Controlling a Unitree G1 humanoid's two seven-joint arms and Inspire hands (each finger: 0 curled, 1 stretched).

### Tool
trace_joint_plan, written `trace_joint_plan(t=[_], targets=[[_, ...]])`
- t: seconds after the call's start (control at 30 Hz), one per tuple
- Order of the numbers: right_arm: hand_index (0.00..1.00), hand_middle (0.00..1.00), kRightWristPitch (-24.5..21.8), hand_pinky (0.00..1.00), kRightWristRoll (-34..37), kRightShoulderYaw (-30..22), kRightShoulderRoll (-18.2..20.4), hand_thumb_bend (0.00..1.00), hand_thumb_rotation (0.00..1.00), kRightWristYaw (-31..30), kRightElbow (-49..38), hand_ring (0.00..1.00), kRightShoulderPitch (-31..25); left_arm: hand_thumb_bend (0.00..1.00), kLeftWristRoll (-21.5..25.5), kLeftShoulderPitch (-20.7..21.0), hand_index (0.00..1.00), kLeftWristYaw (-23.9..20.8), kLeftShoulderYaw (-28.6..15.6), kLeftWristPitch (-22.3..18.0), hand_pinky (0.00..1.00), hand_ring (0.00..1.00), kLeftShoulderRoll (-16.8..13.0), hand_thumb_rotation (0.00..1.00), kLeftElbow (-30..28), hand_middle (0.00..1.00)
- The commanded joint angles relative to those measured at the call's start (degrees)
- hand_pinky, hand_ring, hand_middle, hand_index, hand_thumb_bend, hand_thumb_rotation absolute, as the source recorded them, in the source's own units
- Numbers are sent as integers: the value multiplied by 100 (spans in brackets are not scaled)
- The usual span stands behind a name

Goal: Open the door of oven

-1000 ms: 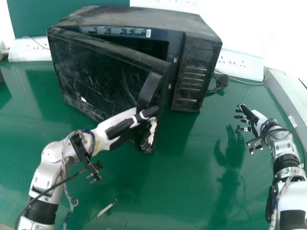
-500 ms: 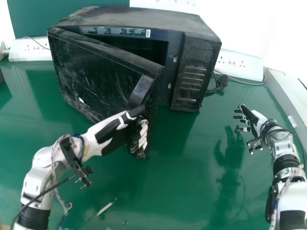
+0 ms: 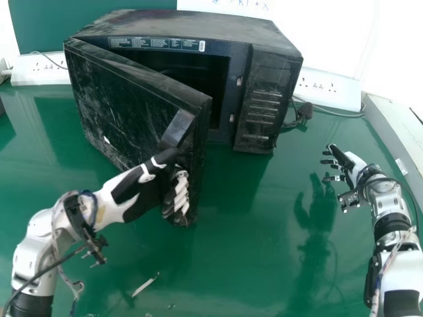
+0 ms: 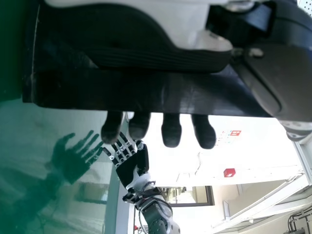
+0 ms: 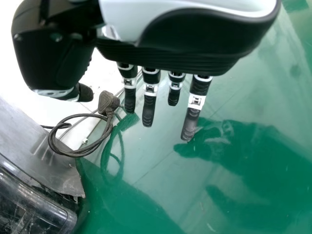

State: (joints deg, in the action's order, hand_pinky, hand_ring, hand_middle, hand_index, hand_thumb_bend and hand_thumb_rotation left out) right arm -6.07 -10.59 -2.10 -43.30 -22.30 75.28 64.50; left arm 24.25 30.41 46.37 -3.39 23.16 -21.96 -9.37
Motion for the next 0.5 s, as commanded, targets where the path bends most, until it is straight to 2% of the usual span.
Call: trace_joint_plan(t=[0.0, 0.07, 0.17, 0.33, 0.4, 0.47], targets=[[94, 84, -245, 73, -57, 9, 28, 50, 54, -102, 237, 78, -350, 66, 514, 108, 14, -300, -576, -22, 0, 3, -5, 21, -361, 8], [94, 85, -264, 72, -54, -2, 32, 50, 54, -74, 235, 78, -346, 63, 609, 32, 14, -290, -631, 16, 0, 3, 14, 19, -457, 8], [93, 85, -245, 66, -88, 35, 25, 50, 55, -92, 233, 76, -340, 62, 670, -110, 15, -298, -684, 43, 0, 3, 15, 18, -642, 9], [92, 84, -257, 67, -61, 14, 33, 50, 53, -42, 234, 77, -343, 64, 740, -290, 17, -339, -787, 124, 0, 3, -11, 22, -942, 8], [93, 84, -293, 70, -9, -42, 46, 50, 50, -7, 235, 79, -339, 60, 854, -296, 16, -268, -851, 113, 0, 3, -15, 23, -966, 9], [93, 84, -260, 69, -48, -9, 40, 48, 52, -16, 234, 78, -346, 57, 1049, -282, 17, -189, -925, 238, 0, 3, -70, 23, -973, 9]])
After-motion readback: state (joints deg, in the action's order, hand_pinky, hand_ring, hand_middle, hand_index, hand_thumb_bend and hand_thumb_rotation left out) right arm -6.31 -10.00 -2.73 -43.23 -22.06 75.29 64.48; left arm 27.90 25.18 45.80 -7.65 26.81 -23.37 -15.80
